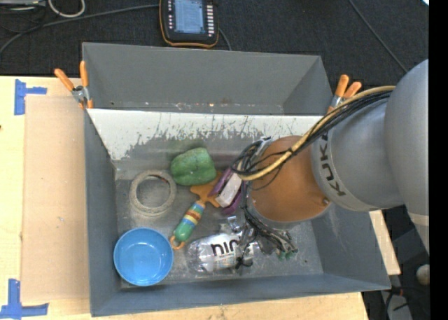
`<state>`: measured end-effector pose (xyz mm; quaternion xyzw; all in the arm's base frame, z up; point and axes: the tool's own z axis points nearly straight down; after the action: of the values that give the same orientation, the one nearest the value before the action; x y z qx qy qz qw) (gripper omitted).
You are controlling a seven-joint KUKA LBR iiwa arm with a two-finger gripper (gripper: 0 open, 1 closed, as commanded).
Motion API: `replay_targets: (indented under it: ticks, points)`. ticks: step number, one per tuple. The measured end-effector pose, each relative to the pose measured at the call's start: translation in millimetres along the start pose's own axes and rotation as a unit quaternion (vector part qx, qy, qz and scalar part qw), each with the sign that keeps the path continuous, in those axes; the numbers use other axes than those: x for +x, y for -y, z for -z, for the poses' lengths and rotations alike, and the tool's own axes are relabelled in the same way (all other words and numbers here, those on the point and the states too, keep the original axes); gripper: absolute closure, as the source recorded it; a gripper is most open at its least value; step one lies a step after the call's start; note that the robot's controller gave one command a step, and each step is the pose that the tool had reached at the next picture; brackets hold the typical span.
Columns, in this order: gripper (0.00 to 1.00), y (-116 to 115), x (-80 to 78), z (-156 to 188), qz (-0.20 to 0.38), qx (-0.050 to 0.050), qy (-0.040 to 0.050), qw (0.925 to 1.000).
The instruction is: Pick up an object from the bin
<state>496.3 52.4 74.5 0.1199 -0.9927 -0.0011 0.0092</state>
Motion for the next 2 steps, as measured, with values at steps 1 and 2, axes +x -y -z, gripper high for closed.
replay_targets:
  ticks: [1,2]
  points:
    - [1.00,-0.2,0.1,0.3,0.000,0.000,0.0000,1.0000]
    - [1.00,-0.7,1.1,11.9,0.001,0.000,-0.0013,1.0000]
